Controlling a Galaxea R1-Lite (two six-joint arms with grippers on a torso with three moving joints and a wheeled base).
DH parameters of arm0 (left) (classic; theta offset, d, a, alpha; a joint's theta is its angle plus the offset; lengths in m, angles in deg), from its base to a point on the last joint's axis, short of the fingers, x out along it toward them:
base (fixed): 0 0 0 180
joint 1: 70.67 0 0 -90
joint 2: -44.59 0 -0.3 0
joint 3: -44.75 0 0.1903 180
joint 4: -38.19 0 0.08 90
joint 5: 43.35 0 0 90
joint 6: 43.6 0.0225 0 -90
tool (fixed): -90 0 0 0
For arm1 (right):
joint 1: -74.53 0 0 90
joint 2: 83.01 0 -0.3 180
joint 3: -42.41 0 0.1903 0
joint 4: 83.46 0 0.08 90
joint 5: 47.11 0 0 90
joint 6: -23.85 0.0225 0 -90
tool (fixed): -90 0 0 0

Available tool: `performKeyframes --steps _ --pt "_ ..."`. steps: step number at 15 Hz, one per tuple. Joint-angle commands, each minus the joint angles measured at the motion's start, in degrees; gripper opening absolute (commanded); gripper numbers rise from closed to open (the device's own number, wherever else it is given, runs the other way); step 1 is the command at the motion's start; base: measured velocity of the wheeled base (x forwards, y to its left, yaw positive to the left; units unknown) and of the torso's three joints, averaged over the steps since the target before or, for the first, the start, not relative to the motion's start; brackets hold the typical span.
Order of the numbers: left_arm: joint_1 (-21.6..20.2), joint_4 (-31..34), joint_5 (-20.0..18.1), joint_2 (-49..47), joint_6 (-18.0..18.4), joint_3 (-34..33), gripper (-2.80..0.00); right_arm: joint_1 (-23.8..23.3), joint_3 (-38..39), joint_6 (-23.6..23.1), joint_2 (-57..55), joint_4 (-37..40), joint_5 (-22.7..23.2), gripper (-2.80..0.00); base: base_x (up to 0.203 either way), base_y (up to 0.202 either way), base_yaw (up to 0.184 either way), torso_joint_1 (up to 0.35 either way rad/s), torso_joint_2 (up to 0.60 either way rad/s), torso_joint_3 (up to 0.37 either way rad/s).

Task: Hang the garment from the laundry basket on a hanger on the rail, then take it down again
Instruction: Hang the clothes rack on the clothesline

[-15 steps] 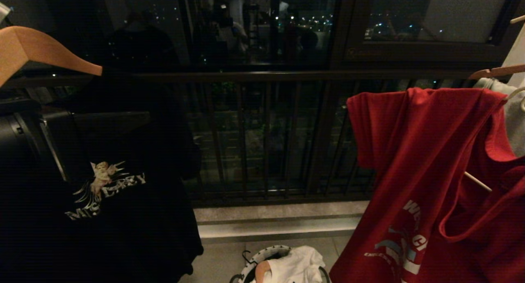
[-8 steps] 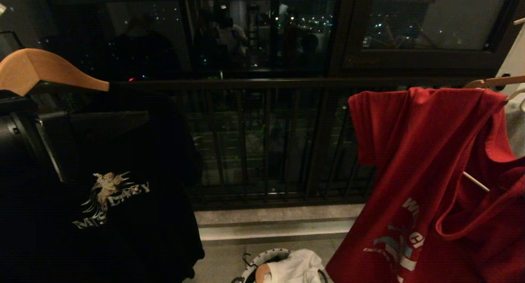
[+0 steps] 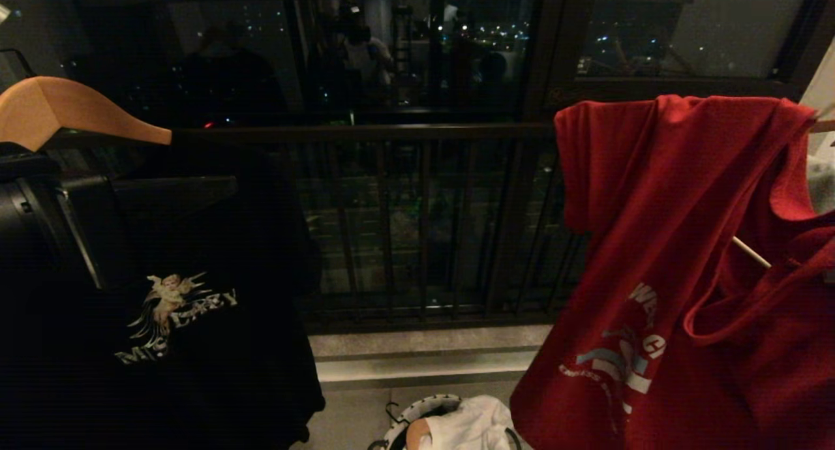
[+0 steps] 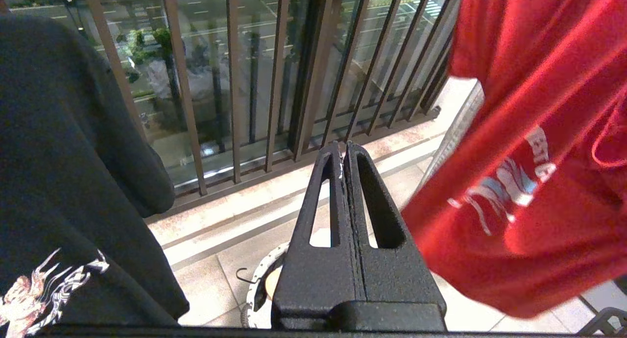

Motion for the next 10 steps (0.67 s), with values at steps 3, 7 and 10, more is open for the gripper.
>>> performKeyframes --steps 3,7,10 --pt "-0.1 -0.3 0.1 0.1 -0.2 0.1 -2.80 0.0 -4.1 0.0 -5.7 -1.2 -0.4 -2.80 0.000 0.000 0.000 0.000 0.00 0.000" --pt "-0.2 -0.5 0.1 -0.2 -0.2 0.0 -2.80 0.0 -8.5 -0.2 -11.4 -3.5 -0.5 -2.80 0.000 0.000 0.000 0.000 0.00 0.000" --pt "-0.2 -0.6 0.1 -0.2 -0.2 0.2 -2.80 -0.1 -11.5 -0.5 -14.9 -6.2 -0.7 -2.80 0.000 0.000 0.000 0.000 0.00 0.000"
